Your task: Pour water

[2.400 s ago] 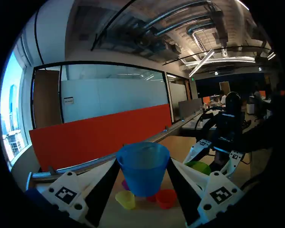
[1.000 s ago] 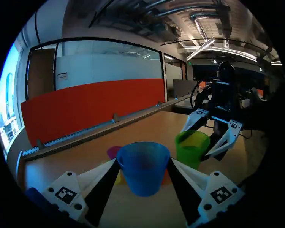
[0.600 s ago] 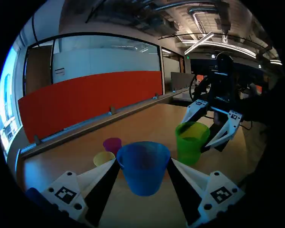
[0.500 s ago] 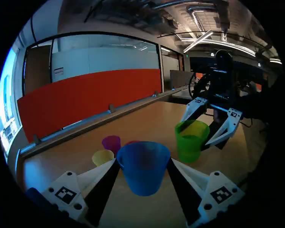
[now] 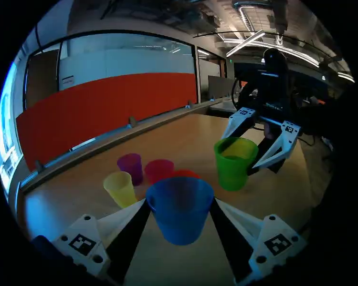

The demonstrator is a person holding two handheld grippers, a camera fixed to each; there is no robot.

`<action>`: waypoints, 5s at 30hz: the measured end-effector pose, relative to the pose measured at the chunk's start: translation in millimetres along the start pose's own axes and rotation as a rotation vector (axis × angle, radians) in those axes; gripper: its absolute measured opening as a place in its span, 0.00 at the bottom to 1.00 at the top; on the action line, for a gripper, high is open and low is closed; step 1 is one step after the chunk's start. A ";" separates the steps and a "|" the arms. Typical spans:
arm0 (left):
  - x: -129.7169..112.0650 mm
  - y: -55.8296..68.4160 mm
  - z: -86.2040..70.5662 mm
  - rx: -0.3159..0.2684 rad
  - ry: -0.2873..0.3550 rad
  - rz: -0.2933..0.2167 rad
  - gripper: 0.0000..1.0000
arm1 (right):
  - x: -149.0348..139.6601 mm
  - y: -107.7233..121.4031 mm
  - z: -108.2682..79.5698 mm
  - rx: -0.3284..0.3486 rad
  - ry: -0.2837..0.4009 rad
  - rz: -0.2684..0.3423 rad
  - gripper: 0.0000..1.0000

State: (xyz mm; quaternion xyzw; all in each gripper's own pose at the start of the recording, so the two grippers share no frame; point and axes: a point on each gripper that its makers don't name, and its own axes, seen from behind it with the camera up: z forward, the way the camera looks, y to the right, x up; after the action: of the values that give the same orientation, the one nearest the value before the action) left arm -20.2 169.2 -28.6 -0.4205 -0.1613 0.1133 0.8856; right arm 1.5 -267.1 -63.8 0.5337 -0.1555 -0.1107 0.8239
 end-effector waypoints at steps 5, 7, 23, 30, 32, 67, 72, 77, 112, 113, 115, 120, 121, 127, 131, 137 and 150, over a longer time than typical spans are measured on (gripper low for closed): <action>-14.4 5.4 5.1 -0.012 -0.034 0.008 0.86 | -8.4 1.5 0.7 -0.001 -0.020 0.002 0.91; -17.9 6.6 6.2 -0.014 -0.043 0.013 0.86 | -11.2 2.0 0.8 -0.001 -0.027 0.003 0.91; -38.7 15.2 10.0 -0.048 -0.108 0.045 0.86 | -33.3 0.0 3.3 0.014 -0.083 0.001 0.91; -47.4 16.6 11.3 -0.059 -0.138 0.063 0.86 | -43.5 0.1 5.1 0.019 -0.103 0.000 0.91; -49.0 16.4 11.8 -0.062 -0.144 0.066 0.86 | -45.0 0.3 5.6 0.020 -0.107 -0.001 0.91; -68.5 18.8 25.3 -0.087 -0.174 0.033 0.86 | -67.7 0.6 19.3 0.033 -0.140 0.006 0.91; -69.0 19.6 26.4 -0.092 -0.175 0.042 0.86 | -71.1 0.4 21.1 0.033 -0.147 0.008 0.91; -68.9 19.3 27.1 -0.091 -0.168 0.033 0.86 | -71.8 -0.2 23.6 0.036 -0.151 0.005 0.91; -85.4 16.1 17.9 -0.089 -0.212 0.057 0.87 | -92.4 -0.2 21.0 0.025 -0.191 0.015 0.92; -86.2 16.2 18.3 -0.088 -0.216 0.059 0.87 | -92.5 -0.4 20.7 0.025 -0.191 0.016 0.92; -86.6 15.9 18.6 -0.086 -0.220 0.063 0.87 | -92.4 -0.7 20.4 0.024 -0.190 0.020 0.93; -86.2 15.1 17.1 -0.083 -0.225 0.066 0.88 | -91.6 -1.4 19.0 0.025 -0.186 0.034 0.93; -86.7 15.1 16.7 -0.083 -0.227 0.067 0.88 | -91.9 -1.4 18.5 0.025 -0.186 0.034 0.93; -90.5 14.6 13.4 -0.077 -0.238 0.082 0.88 | -97.6 -2.2 13.2 0.021 -0.200 0.032 0.93; -91.0 14.2 9.5 -0.074 -0.242 0.088 0.88 | -104.4 -3.4 7.0 0.015 -0.214 0.029 0.94; -91.8 13.4 3.0 -0.064 -0.244 0.085 0.88 | -110.1 -3.4 -3.1 -0.001 -0.220 0.031 0.93; -96.8 10.0 -17.8 -0.022 -0.251 0.079 0.88 | -112.1 -3.2 -25.6 -0.038 -0.225 0.030 0.94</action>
State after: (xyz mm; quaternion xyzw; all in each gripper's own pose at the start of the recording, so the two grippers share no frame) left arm -103.3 130.2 -65.5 -0.4186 -0.2554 0.1980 0.8487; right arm -93.0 -207.7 -92.0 0.4997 -0.2527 -0.1603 0.8129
